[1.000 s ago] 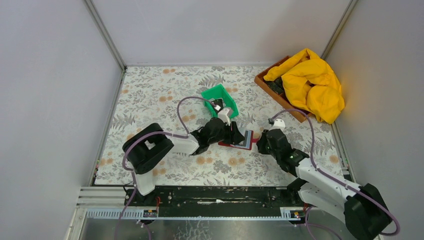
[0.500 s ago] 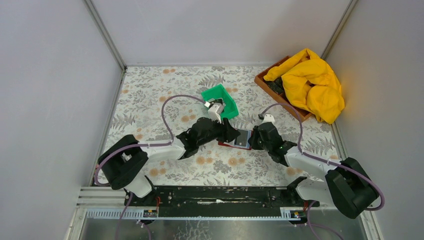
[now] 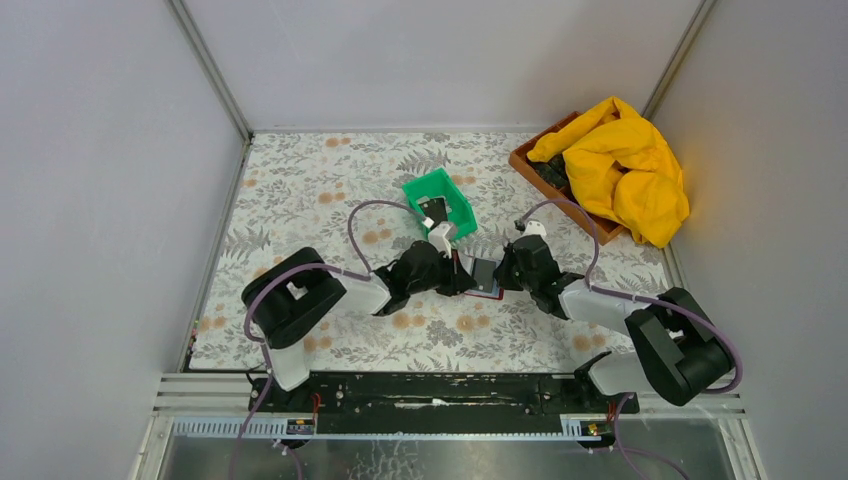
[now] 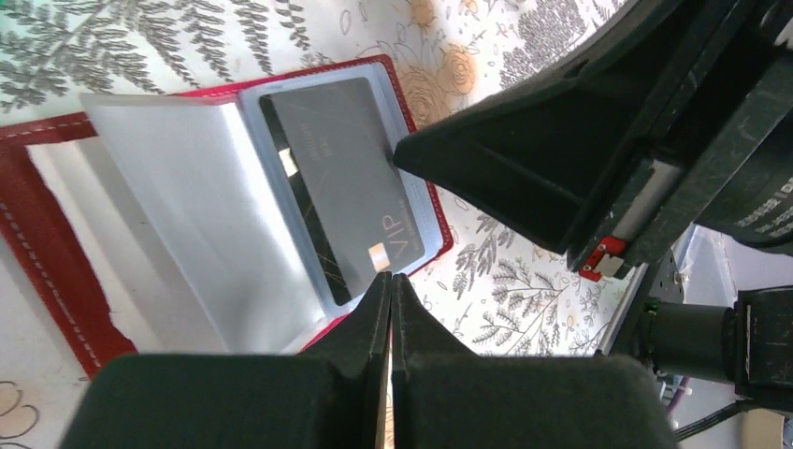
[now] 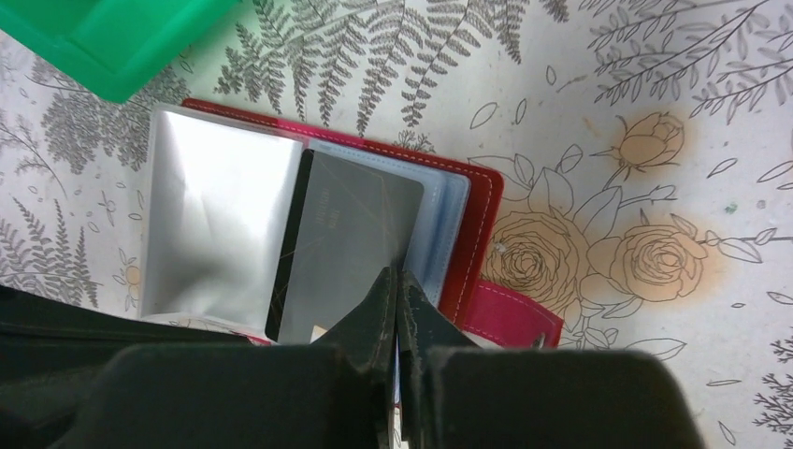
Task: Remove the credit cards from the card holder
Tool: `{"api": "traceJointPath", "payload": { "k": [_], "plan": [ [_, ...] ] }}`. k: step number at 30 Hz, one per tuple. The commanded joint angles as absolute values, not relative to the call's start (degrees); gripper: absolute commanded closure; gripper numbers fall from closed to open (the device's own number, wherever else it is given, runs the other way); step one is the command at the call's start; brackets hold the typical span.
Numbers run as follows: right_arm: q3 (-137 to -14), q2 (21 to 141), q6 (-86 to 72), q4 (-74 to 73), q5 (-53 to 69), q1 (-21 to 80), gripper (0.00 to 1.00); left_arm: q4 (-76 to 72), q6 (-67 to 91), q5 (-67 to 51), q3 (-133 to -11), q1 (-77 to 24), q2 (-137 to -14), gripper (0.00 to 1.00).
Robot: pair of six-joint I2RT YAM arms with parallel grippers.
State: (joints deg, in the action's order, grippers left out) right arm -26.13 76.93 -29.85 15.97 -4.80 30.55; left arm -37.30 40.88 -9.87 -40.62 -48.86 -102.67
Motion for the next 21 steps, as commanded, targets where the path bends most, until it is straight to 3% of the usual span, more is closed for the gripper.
{"api": "traceJointPath", "payload": {
  "k": [1, 6, 14, 17, 21],
  "plan": [
    [-27.55, 78.63, -30.38, 19.43, -3.16, 30.16, 1.00, -43.05, 41.30, -11.35, -41.31, -47.28, -102.71, 1.00],
    [-26.45, 79.87, -30.86, 20.02, -2.17, 29.85, 1.00, -42.32, 41.05, -12.31, -40.66, -44.76, -103.59, 0.83],
    [-25.49, 80.39, -31.20, 20.53, -1.32, 29.03, 1.00, -45.68, 42.40, -16.72, -41.24, -42.23, -107.91, 0.71],
    [-25.31, 80.50, -31.27, 20.64, -1.02, 28.74, 1.00, -45.58, 41.90, -16.82, -42.02, -42.27, -108.73, 0.53],
    [-25.23, 80.83, -31.38, 20.87, -0.60, 28.53, 1.00, -45.31, 41.66, -17.42, -42.45, -42.28, -109.61, 0.50]
  ]
}}
